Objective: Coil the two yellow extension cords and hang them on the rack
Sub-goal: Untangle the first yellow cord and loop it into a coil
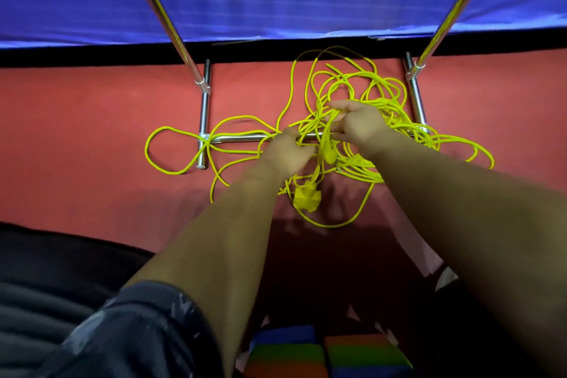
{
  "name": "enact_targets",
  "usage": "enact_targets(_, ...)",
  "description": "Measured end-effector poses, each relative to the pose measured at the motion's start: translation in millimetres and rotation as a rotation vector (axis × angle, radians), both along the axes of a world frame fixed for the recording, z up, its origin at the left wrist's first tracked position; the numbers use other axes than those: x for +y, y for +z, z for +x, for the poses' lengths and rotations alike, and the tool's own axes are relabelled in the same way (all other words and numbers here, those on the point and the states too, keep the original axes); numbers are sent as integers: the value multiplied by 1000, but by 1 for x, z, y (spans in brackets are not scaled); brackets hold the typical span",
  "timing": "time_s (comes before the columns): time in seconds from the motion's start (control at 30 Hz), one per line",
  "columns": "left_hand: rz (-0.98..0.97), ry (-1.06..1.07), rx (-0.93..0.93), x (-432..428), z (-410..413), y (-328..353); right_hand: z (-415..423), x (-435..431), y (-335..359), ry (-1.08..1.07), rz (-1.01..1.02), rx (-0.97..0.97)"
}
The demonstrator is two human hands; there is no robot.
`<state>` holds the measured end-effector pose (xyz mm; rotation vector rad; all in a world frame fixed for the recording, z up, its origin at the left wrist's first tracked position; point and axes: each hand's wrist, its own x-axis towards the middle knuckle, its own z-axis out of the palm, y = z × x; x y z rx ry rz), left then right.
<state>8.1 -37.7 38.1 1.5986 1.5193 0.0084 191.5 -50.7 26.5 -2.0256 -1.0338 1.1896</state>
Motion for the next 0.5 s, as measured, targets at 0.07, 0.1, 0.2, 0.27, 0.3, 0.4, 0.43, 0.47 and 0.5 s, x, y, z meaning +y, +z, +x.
enact_targets(0.07, -53, 19, -149, 5, 9, 14, -6, 6, 28, 107, 56, 12)
enact_targets(0.1, -66, 15, -187, 8, 12, 17, -7, 9, 38, 66, 61, 62)
enact_targets(0.2, -90, 53, -289, 10, 14, 46, -11, 17, 71, -122, 98, 234)
enact_targets(0.27, -151, 120, -360, 11, 13, 67, -6, 21, 89, -118, 96, 185)
enact_targets(0.3, -154, 140, -391, 12, 12, 78, -4, 22, 100, -83, 106, 149)
enact_targets(0.4, -88, 134, -416, 18, 10, 122, 1, 22, 131, 121, 110, -201)
enact_targets(0.43, -55, 117, -430, 21, 10, 137, 2, 22, 141, 179, 129, -361)
enact_targets(0.47, -16, 97, -431, 23, 9, 154, 3, 21, 153, 211, 167, -485)
enact_targets(0.5, 26, 69, -428, 25, 8, 170, 6, 22, 164, 232, 205, -563)
